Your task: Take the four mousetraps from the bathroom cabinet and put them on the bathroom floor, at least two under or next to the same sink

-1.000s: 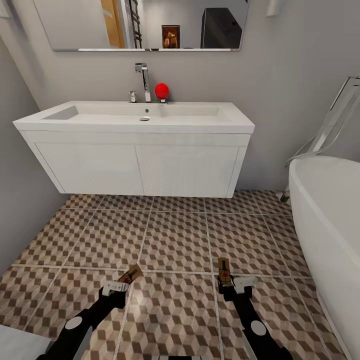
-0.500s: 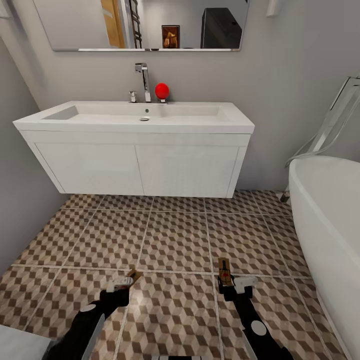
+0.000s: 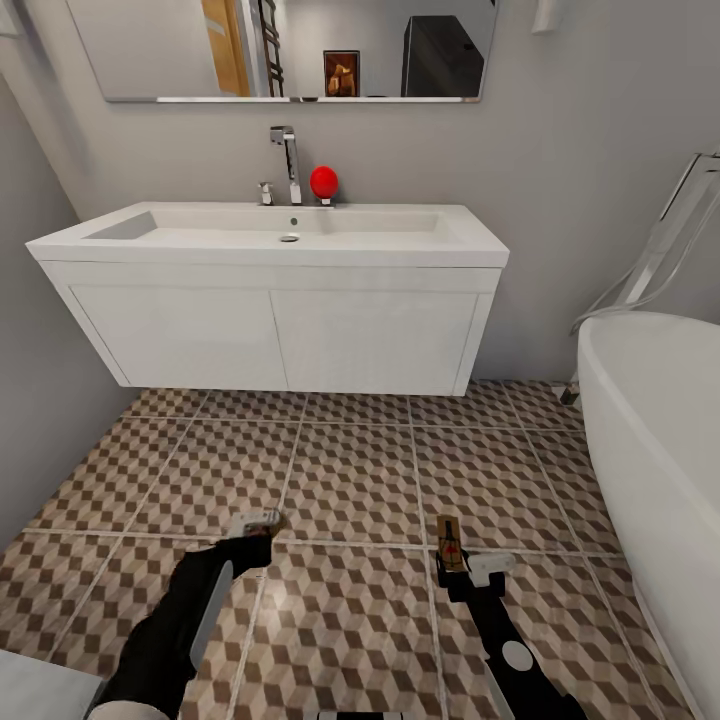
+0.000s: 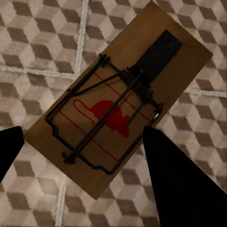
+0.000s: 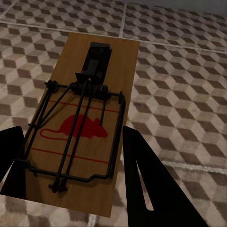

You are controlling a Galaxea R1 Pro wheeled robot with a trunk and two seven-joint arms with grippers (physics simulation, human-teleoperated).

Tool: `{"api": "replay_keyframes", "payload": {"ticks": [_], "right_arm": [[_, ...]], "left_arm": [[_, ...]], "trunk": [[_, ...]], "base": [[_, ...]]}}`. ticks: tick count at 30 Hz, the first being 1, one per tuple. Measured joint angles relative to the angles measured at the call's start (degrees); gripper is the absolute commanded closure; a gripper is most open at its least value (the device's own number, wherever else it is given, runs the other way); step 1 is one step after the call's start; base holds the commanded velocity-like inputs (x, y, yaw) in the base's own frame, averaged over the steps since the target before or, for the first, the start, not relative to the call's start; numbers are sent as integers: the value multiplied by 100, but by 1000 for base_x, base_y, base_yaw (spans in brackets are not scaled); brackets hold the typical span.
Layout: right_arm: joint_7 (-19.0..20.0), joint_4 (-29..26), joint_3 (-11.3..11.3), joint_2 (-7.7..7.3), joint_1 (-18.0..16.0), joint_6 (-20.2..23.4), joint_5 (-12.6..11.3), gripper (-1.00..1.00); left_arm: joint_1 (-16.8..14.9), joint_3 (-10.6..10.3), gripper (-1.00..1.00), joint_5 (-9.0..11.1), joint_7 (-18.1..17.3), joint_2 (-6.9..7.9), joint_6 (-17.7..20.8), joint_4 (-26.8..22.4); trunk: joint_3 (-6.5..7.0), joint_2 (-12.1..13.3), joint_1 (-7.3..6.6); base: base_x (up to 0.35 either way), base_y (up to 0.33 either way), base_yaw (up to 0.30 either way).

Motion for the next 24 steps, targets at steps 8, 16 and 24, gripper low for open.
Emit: {"api": "replay_keyframes", "payload": {"ticks": [8,16,24], "right_arm": [[-2,-2,-1,1,0,5,0,100],[-2,-63,-1,1,0,5,0,100],[-3,-78,7,7,1,23,0,100]], "left_arm": [[-1077,-4,100,-4,17,-97,37,1250],[-2060,-6,100,-17,329,-209,632,2229],[-2132,-12,100,-27,463,-243,772,2406]], "trunk": [[0,0,0],[0,0,0],[0,0,0]], "base": [[0,0,0],[0,0,0],[0,0,0]]}}
